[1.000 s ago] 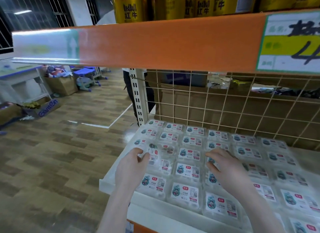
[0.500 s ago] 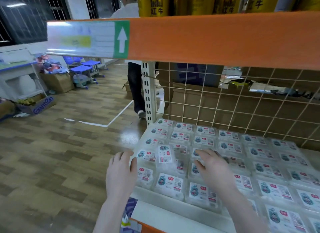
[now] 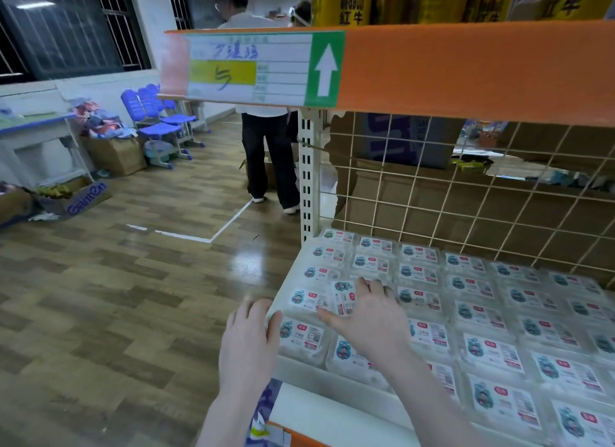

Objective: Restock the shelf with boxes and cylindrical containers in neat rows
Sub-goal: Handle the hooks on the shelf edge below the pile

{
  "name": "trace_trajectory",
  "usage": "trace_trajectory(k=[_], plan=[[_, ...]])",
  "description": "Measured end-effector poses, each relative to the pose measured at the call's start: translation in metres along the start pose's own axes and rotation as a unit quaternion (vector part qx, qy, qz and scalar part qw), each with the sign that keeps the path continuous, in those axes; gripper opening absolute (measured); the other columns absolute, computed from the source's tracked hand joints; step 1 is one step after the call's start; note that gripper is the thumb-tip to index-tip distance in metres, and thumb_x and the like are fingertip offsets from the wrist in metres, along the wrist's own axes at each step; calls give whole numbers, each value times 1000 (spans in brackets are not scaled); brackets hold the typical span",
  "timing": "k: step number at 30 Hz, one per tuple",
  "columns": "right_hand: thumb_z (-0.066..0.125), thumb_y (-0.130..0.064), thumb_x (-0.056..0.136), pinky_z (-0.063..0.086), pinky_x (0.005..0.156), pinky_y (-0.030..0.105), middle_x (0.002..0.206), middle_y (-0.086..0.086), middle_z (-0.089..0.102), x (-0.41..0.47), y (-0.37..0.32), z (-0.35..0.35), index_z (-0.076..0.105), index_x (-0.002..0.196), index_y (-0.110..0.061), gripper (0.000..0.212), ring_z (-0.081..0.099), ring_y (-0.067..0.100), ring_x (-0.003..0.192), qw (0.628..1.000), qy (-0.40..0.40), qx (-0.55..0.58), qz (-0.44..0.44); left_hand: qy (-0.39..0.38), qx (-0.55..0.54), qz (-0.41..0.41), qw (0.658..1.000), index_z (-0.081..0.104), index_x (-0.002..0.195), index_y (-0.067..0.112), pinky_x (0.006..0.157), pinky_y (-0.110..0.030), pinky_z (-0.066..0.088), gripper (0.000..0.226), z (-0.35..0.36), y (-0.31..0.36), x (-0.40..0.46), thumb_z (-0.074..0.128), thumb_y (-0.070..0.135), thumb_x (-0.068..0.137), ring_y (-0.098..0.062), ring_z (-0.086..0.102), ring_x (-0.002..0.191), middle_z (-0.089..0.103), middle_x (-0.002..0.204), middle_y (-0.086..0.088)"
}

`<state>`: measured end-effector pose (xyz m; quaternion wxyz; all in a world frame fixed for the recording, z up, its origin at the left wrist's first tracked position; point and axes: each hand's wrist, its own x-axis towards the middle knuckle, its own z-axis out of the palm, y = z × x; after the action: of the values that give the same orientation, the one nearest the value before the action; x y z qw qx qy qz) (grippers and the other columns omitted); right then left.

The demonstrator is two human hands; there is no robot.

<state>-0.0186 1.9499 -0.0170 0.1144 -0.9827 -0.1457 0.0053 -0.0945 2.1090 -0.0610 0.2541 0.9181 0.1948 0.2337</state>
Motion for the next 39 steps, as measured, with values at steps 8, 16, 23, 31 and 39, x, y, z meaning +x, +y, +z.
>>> trace_trajectory(k=[8,16,23,31,39], plan=[[56,-57,78,41,92,33,127,5,47,6,-9,1,42,127,-13,67,43,23,118,999,-22,20,31,-18,-9,1,1000,53,124,18,83,-17,34,34,-1,-1,2,44,35,96,-10,44,110,56,119,5],[59,-33,79,44,83,32,123,3,49,32,6,-23,41,133,-18,59,46,20,111,999,-11,39,-33,-15,-4,11,1000,52,126,18,86,-24,40,35,5,-2,3,45,35,96,-13,46,108,56,117,4],[65,-26,72,49,62,32,93,-1,57,86,20,-30,59,99,-16,29,56,15,75,996,1,48,-73,-20,-3,15,1000,49,128,21,90,-23,41,34,3,0,1,43,35,97,-10,43,113,53,121,7],[66,-17,76,36,55,19,101,5,52,135,18,-28,56,107,-11,33,52,18,86,989,-26,90,-113,-29,21,-7,999,44,131,24,93,-19,38,38,0,3,8,37,40,98,-7,39,118,47,128,9],[64,-15,78,48,67,25,110,2,52,158,25,-15,50,124,-16,49,55,16,91,984,-43,118,-127,-52,49,-8,997,38,136,25,96,-19,36,40,1,12,11,35,40,99,-7,36,124,42,136,10]])
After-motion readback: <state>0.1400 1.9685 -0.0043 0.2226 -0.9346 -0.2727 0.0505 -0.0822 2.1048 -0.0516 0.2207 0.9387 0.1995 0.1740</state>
